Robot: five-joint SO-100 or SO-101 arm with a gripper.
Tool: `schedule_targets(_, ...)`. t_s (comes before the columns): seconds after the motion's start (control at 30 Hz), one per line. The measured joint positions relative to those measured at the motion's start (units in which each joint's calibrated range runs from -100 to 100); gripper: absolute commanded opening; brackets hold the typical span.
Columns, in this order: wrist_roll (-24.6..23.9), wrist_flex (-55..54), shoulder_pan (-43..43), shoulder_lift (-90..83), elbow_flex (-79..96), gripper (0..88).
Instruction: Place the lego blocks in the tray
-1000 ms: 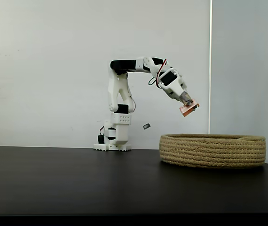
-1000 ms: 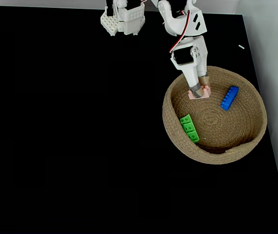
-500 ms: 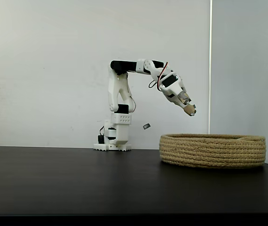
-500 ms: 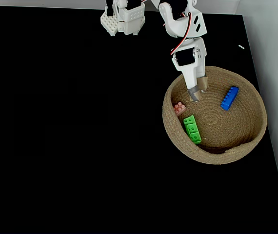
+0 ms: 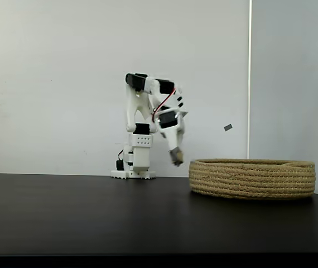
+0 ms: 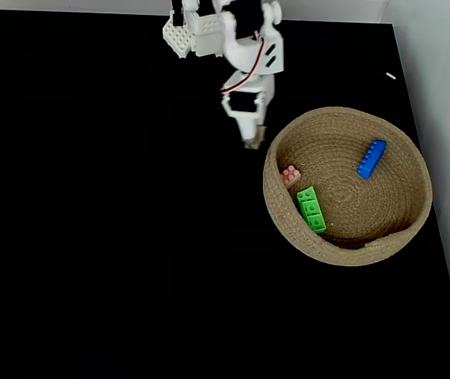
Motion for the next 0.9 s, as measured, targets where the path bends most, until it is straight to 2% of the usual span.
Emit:
schedule_targets(0.23,10.3,-17.1,13.1,-19.5,20.0,0.3)
schedule_targets(0.37,16.4,-21.4,14.1,-34.8,33.1,0.3)
schedule_targets(0.53,21.7,-20.8,13.6,-51.1,46.2,0.2)
schedule_targets(0.7,23.9,-17.1,13.4,-62.4,52.6,0.1)
schedule_targets(0.9,25.9,-6.6,10.9,-69.7,53.7,0.2)
